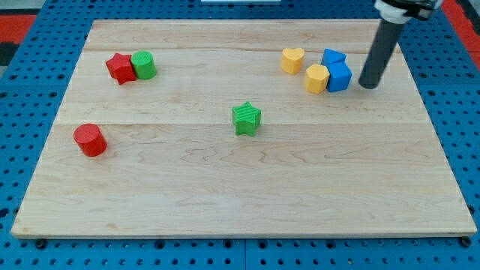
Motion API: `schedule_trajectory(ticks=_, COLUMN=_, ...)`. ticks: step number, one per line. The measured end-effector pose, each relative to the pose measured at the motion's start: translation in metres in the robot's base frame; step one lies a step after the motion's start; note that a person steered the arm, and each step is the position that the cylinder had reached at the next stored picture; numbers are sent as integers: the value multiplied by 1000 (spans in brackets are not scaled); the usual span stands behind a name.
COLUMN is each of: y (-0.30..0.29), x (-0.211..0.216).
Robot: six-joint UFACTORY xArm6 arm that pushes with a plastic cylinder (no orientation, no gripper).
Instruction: Push the yellow heart with a blue triangle towards the left
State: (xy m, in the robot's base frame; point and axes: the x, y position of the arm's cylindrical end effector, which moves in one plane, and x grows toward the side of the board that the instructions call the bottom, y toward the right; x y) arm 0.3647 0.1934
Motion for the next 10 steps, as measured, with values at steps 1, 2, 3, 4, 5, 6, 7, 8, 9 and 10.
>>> schedule_trajectory(ticks=1, y=-30, x=0)
schedule_trajectory(ticks=2, y=-37, x=0)
schedule_trajectory(ticks=3, y=14, x=-2)
schedule_trajectory(ticks=4, y=60, x=-22)
schedule_trajectory(ticks=5, y=63, x=-52)
schedule_trajectory(ticks=6, y=35, x=-62)
schedule_trajectory(ticks=7, y=6, x=-62)
schedule_trajectory(ticks=8, y=-16, x=-62)
schedule_trajectory(ticks=9, y=-35, x=-62)
schedule_trajectory(ticks=10, y=-53, x=-62)
